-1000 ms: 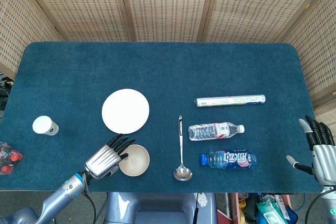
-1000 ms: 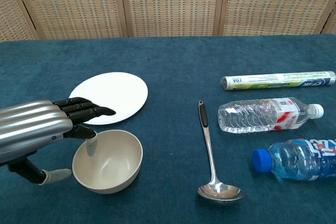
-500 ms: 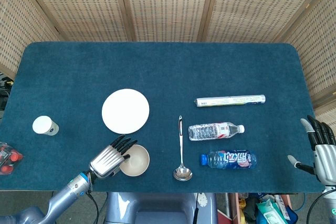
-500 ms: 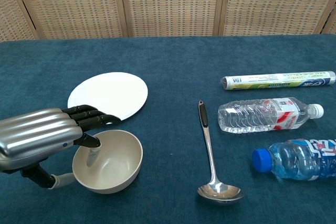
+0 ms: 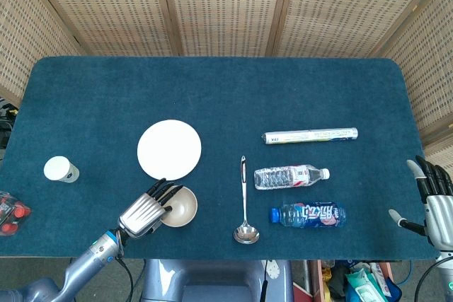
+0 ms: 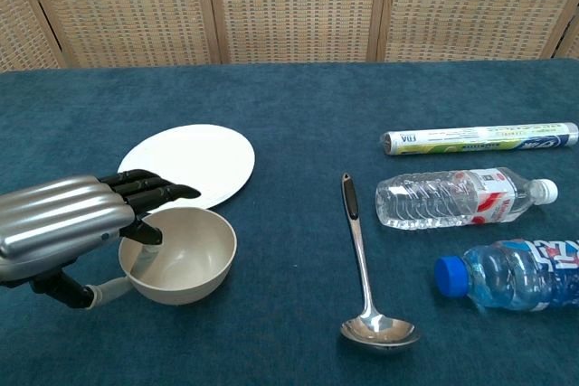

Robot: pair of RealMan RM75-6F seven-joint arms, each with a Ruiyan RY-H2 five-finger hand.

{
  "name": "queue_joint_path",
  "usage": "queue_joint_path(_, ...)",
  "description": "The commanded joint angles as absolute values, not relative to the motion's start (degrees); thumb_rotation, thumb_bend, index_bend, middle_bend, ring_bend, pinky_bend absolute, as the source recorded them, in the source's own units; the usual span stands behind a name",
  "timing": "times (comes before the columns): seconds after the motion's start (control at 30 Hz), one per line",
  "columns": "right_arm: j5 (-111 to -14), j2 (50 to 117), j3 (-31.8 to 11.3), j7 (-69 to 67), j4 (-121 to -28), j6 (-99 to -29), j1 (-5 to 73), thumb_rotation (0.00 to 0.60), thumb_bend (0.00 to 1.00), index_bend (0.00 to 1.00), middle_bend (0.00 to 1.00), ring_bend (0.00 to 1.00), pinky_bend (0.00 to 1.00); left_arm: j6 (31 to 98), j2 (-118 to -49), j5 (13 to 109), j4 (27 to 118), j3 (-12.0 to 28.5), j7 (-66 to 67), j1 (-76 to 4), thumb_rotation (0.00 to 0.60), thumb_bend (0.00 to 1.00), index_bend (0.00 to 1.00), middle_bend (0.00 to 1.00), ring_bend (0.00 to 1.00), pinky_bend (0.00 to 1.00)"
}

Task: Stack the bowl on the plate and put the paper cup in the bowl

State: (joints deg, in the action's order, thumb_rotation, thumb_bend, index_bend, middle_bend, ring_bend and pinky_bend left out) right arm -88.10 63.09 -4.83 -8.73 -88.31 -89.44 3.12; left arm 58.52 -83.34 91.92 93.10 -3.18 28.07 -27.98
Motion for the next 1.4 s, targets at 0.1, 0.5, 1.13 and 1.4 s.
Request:
queue_joint_path(0.1,-88.2,63.0,-4.8,-8.6,-88.4,-89.5,3.1,0.6,0.14,0.01,0.0,0.0,0.0,60.2,-81.2,92.2,94.4,-2.4,26.7,-28.1,0.6,0.42,0.62,0.0,0.0,0.0)
queue_joint_path(0.5,-88.4,63.1,-4.6,-8.5,-88.4,-89.2,3.2,0.6,0.14,0.01,0.0,0.0,0.0,62.6,-74.9,89.3,96.7,1.8,24.4,-29.1,0.6,0.42,0.63,0.0,0.0,0.0)
queue_joint_path(1.13,-88.1,63.3,-4.4,-10.4,-87.7,-87.3,4.0,0.6,0.14,0.01,0.0,0.0,0.0,54.7,-79.7,73.0,91.4,9.2,31.5,-36.9,0.6,0.42,0.63,0.0,0.0,0.0)
queue_joint_path(1.4,-87.8,63.2,-4.4,-12.1,-87.0,-86.7,4.2,0.6,0.14,0.01,0.0,0.0,0.0,53.1,-84.6,66.4,87.2,10.0,35.5,-40.1,0.6,0.42,0.64,0.0,0.0,0.0)
